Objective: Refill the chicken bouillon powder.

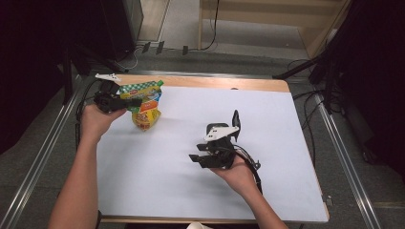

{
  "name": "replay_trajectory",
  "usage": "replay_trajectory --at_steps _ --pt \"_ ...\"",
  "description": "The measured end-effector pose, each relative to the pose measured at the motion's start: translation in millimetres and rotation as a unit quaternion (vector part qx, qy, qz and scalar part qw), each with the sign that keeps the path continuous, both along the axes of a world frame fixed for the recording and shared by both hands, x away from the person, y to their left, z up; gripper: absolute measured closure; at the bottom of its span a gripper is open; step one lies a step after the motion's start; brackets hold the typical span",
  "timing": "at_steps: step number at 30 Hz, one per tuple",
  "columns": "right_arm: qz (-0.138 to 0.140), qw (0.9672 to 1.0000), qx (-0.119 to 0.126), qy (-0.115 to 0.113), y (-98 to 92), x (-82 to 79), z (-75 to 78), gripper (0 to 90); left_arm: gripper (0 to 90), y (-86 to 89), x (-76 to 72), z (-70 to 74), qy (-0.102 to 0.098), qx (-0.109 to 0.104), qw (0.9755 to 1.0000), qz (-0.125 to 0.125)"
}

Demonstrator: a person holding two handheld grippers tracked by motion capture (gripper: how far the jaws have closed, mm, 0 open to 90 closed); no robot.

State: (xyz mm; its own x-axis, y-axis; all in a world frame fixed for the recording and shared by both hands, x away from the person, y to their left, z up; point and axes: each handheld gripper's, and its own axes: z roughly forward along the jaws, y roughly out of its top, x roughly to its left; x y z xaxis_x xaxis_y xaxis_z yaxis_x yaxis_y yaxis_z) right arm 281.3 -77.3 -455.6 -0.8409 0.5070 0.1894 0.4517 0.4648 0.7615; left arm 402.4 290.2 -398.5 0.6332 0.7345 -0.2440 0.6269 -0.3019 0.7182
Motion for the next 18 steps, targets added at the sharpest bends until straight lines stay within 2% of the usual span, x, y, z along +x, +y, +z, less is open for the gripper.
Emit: replay_trajectory --at_steps 4,9,13,15,18 --pt "0.000 1.0000 -0.003 0.001 2.1 -3.9 -3.9 52.7 90.0 0.2 -4.1 7.0 -0.007 0.001 1.0000 0.004" --pt "0.000 1.0000 -0.005 0.003 2.1 -8.1 -8.5 53.1 90.0 -2.3 -15.2 27.6 -0.014 -0.030 0.9994 -0.015" --pt "0.002 1.0000 -0.006 0.000 5.7 -9.7 -12.6 53.5 90.0 -8.7 -27.2 43.4 -0.018 -0.044 0.9984 -0.030" --pt "0.000 1.0000 -0.007 -0.001 8.7 -10.8 -14.6 53.3 90.0 -13.3 -33.6 50.2 -0.012 -0.054 0.9977 -0.039" --pt "-0.012 0.9999 -0.003 -0.001 12.7 -10.2 -16.9 51.3 90.0 -23.5 -43.5 55.0 -0.013 -0.048 0.9969 -0.061"
